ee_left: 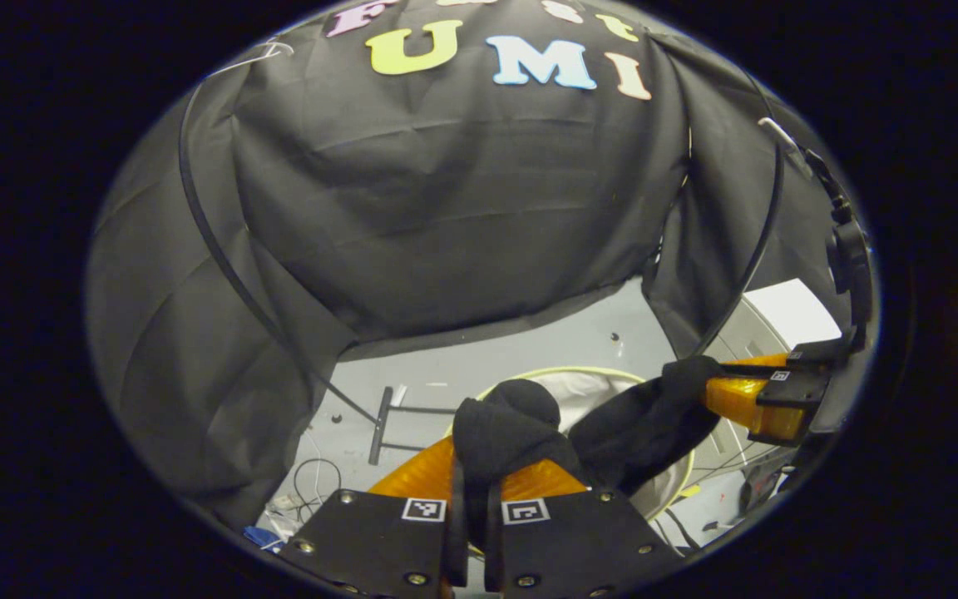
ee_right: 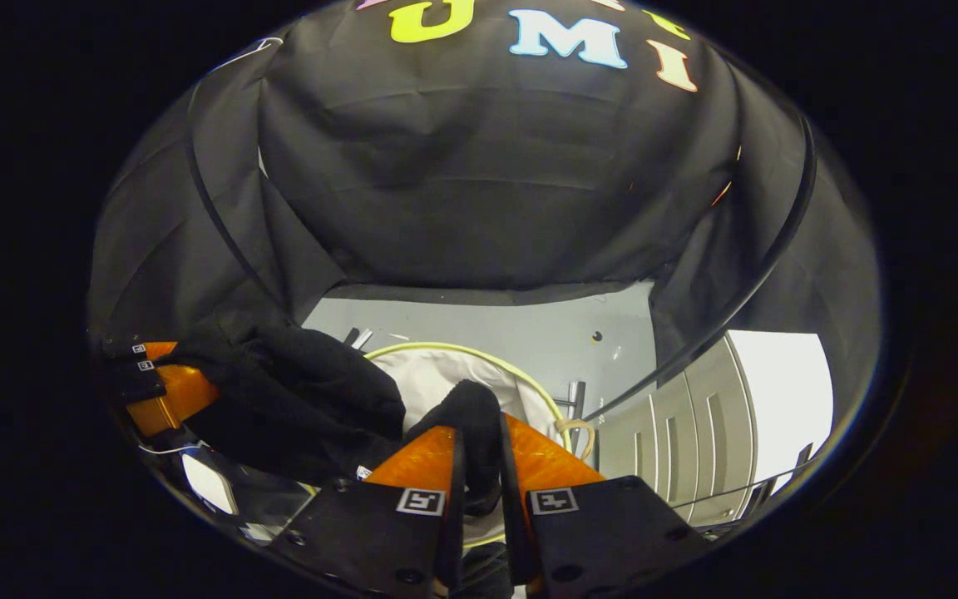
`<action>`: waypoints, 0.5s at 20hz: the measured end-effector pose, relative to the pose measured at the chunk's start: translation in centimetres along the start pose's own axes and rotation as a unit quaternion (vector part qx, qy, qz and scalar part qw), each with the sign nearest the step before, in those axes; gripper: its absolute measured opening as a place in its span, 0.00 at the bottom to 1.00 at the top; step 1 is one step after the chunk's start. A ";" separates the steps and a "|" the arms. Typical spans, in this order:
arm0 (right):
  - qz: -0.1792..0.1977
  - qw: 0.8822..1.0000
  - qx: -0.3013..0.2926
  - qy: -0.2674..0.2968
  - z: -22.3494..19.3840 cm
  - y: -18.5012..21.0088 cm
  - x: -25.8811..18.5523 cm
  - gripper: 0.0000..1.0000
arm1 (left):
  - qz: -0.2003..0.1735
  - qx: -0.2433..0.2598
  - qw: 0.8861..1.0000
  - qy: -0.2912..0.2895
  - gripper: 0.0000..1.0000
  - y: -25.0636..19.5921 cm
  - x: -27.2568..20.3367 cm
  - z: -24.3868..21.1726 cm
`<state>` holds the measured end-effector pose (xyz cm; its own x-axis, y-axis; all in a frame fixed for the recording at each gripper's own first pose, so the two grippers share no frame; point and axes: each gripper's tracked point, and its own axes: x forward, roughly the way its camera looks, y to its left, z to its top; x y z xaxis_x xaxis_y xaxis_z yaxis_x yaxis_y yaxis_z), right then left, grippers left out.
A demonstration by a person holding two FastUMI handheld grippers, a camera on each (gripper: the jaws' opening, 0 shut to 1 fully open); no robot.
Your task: Grasp the clothes on the hanger with both hands and then place them into the laundry hamper below.
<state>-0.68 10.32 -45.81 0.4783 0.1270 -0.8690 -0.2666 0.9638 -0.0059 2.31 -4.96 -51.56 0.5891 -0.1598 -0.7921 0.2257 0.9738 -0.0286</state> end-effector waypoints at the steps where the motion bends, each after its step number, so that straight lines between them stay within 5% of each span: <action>1: 0.002 1.000 0.002 -0.009 0.4 -0.1 -0.2 0.25 | -0.002 -0.001 1.000 0.011 0.13 0.0 0.2 -0.8; 3: 0.004 1.000 0.004 -0.016 1.0 -0.2 -0.7 0.31 | -0.003 0.001 1.000 0.022 0.41 0.2 -0.4 -1.4; 5: 0.007 1.000 0.006 -0.021 1.3 0.1 -1.5 0.51 | 0.004 0.009 1.000 0.007 0.70 0.8 -0.6 -0.5; 7: 0.002 1.000 0.009 -0.026 1.7 -0.3 -1.8 0.83 | 0.009 0.016 1.000 -0.007 0.96 1.0 -0.5 0.4; 8: 0.000 1.000 0.011 -0.029 1.7 -0.4 -1.8 0.99 | 0.009 0.019 1.000 -0.013 0.96 1.2 -0.6 0.5; 10: -0.002 0.999 0.015 -0.037 2.2 -0.6 -2.3 1.00 | 0.010 0.023 0.999 -0.023 0.96 1.4 -1.1 0.9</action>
<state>0.17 9.99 -42.70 0.5406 0.1384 -0.8298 -0.2402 0.9707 0.0054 2.70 -3.54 -50.22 0.6282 -0.1493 -0.7636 0.2482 0.9686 0.0149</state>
